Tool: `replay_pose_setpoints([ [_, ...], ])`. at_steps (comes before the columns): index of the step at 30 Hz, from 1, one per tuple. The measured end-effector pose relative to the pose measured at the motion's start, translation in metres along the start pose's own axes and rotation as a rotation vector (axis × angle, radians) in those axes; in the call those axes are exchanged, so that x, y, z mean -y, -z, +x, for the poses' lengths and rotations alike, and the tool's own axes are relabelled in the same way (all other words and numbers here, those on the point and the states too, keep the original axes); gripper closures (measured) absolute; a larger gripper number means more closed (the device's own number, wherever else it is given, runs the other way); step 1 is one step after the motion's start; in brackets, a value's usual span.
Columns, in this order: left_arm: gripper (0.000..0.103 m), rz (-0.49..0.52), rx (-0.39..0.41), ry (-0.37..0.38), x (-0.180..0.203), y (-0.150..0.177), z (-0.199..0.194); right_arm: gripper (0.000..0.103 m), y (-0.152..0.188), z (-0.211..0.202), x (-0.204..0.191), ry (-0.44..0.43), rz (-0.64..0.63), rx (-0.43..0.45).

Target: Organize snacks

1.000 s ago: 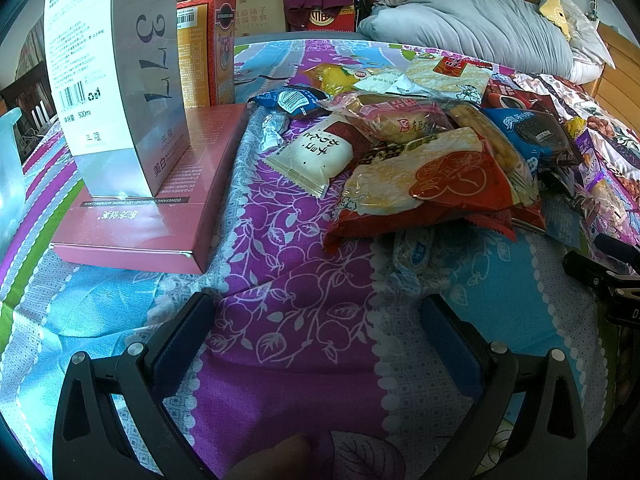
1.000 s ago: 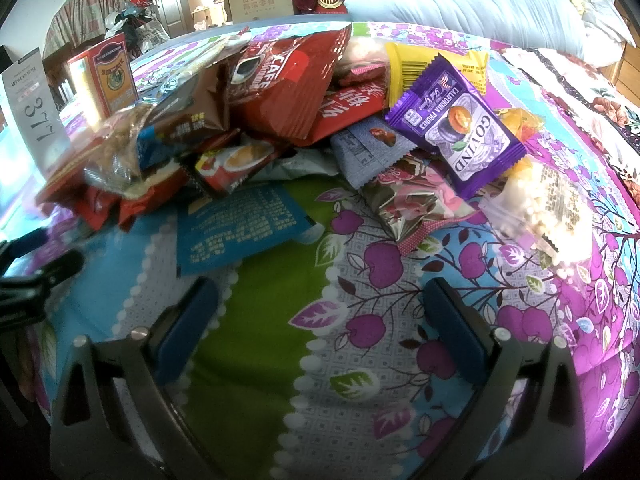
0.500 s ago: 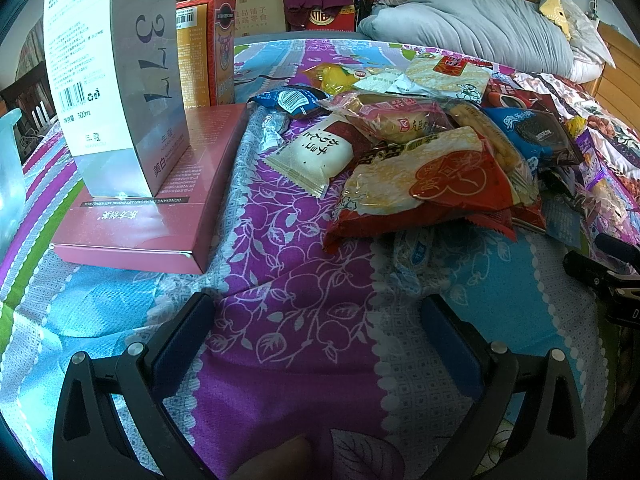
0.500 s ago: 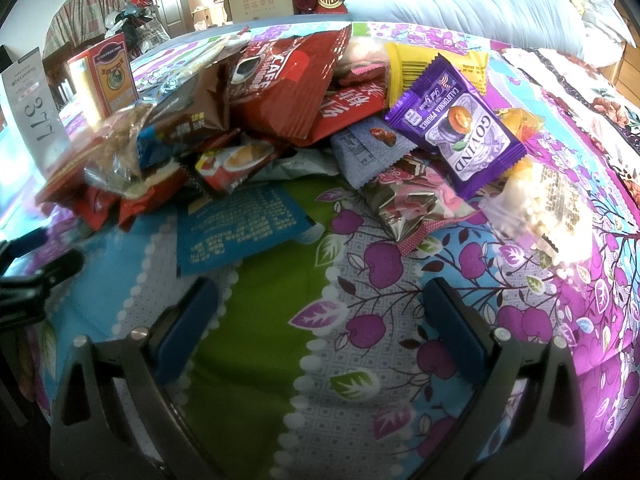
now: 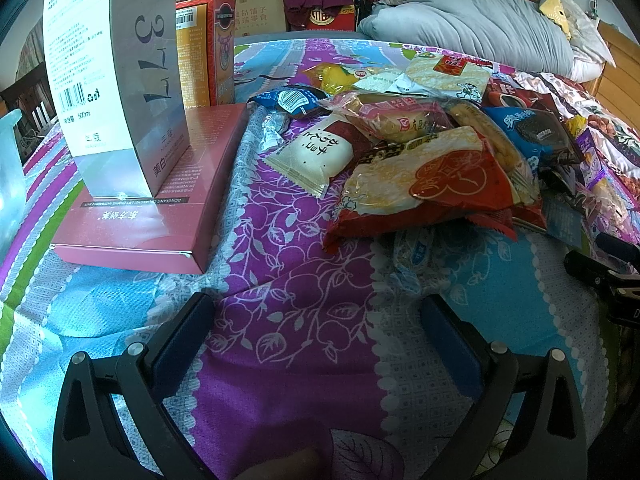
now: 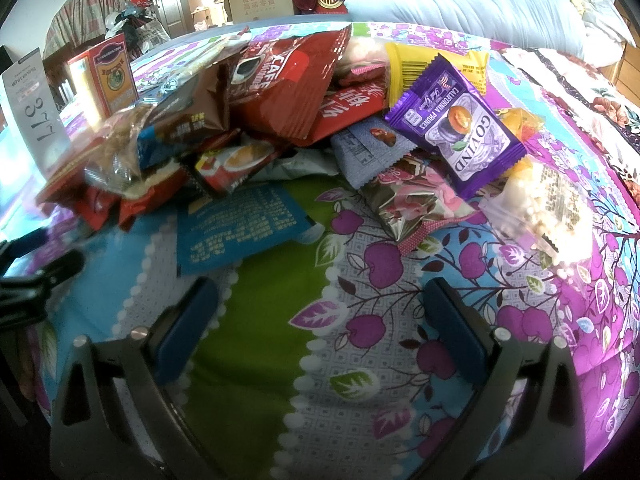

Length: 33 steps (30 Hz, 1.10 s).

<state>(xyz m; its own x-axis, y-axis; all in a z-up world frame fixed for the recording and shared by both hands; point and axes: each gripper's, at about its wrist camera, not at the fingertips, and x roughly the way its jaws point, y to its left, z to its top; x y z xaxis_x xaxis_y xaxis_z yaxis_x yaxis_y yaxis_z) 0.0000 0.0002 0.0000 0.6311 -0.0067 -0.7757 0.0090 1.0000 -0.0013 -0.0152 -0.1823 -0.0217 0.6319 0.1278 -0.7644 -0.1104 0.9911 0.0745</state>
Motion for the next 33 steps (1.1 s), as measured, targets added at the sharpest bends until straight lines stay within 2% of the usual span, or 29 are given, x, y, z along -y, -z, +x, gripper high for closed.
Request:
replay_pose_setpoints([
  [30, 0.000, 0.002, -0.002, -0.002, -0.0001, -0.0001, 0.0001, 0.000, -0.0004, -0.0022, -0.0012, -0.001, 0.000, 0.002],
  [33, 0.000, 0.002, -0.002, -0.003, -0.0001, 0.0000, -0.0001, 0.000, -0.0027, -0.0086, 0.0016, -0.022, 0.011, -0.028],
])
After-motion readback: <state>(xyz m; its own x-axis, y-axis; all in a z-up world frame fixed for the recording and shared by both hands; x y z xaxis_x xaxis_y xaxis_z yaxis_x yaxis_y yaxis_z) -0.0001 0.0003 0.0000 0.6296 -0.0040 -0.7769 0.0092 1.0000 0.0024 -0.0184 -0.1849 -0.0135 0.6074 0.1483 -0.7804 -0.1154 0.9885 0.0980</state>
